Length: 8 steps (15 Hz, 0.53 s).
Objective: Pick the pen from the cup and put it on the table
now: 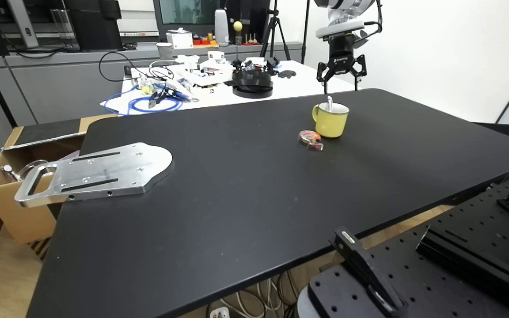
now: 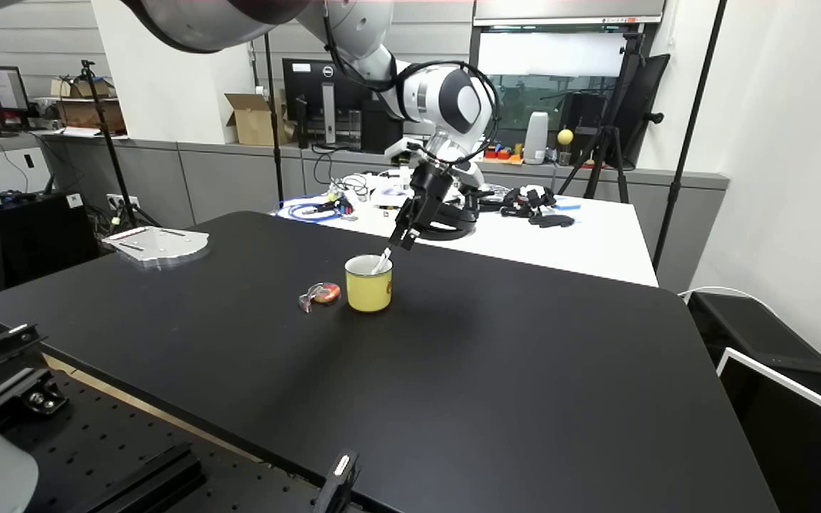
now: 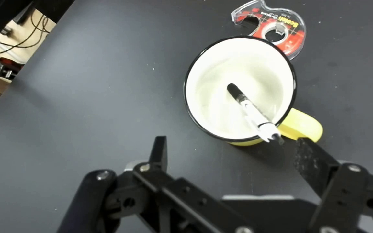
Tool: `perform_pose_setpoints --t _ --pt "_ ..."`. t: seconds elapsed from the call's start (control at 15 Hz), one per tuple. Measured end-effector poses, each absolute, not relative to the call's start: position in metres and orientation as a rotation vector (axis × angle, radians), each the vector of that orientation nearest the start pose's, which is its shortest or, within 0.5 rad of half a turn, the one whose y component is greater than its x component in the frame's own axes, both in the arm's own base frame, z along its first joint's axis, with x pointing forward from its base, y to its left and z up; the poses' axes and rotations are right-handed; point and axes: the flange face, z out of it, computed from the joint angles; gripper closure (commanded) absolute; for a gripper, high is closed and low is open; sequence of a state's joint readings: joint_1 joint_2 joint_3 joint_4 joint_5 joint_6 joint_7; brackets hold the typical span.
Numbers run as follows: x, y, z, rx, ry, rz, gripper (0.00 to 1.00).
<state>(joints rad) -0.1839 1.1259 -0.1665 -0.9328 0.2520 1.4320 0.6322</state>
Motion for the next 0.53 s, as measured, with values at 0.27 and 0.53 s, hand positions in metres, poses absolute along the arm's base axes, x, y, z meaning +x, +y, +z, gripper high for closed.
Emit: perform_pose_setpoints --t 0.27,0.53 --pt "0.6871 -0.1742 0.1498 -2.649 1.409 0.971 0.00" --pt "0.6879 -0.1709 0.1498 -2.654 1.403 0.972 0.26"
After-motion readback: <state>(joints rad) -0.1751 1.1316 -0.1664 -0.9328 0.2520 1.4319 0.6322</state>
